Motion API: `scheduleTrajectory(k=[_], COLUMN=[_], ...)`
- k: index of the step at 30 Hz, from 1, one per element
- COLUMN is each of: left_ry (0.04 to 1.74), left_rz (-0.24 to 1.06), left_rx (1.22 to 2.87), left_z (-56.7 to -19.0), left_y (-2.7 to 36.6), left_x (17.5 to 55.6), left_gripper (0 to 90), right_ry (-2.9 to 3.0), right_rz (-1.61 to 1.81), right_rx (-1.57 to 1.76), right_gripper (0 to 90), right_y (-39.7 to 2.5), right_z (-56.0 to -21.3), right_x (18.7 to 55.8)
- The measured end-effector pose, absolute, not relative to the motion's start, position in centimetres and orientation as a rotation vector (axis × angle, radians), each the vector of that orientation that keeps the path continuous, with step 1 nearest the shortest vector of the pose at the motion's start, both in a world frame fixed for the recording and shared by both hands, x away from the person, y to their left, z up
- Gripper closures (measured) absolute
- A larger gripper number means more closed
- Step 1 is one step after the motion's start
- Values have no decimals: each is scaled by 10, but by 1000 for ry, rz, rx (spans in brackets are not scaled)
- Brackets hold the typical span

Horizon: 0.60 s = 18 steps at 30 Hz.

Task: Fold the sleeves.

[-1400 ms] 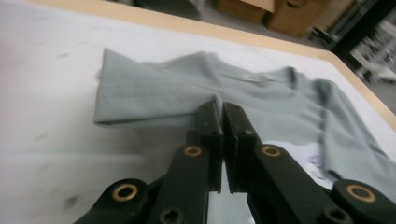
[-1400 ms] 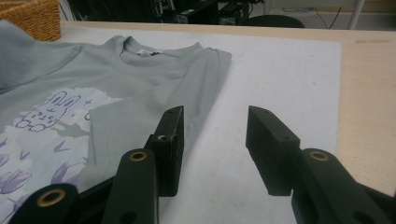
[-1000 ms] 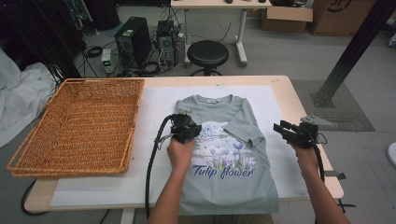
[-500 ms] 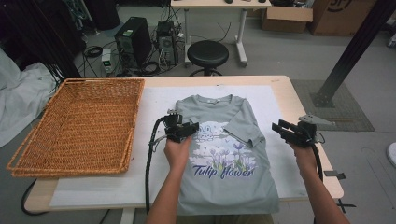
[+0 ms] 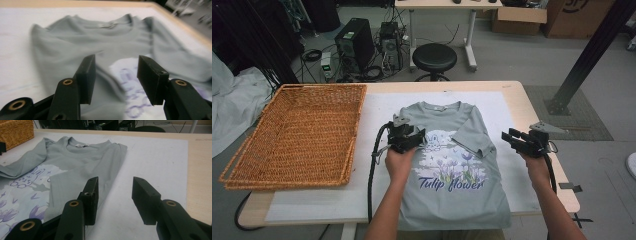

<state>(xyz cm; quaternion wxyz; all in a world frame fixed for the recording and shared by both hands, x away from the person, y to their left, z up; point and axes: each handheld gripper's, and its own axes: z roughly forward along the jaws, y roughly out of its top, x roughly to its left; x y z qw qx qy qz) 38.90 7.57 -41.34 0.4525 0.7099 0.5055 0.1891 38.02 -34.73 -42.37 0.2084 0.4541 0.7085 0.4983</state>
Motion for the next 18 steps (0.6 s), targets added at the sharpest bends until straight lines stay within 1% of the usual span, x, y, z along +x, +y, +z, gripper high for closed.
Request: scheduleTrajectory(k=[2, 6, 8, 11, 15, 18], left_ry=[1269, 1299, 1309, 1324, 1289, 1205], left_rz=[463, 552, 568, 585, 586, 590], left_rx=[1794, 1869, 1897, 1929, 1988, 2042], left_z=[-418, -426, -429, -433, -437, -437], left_y=[77, 76, 74, 68, 56, 47], left_x=[393, 399, 402, 404, 402, 397], left_gripper=[510, 568, 596, 609, 612, 616], right_ry=[1974, 1980, 1983, 1982, 1986, 1992], right_rz=[1385, 1380, 1376, 1376, 1375, 1374], right_rx=[1263, 1259, 1255, 1255, 1250, 1250], right_gripper=[572, 574, 574, 573, 571, 569], right_y=[-347, -345, -344, -344, -344, -344], right_z=[-424, -424, -423, -423, -423, -423], right_x=[380, 380, 380, 379, 379, 379])
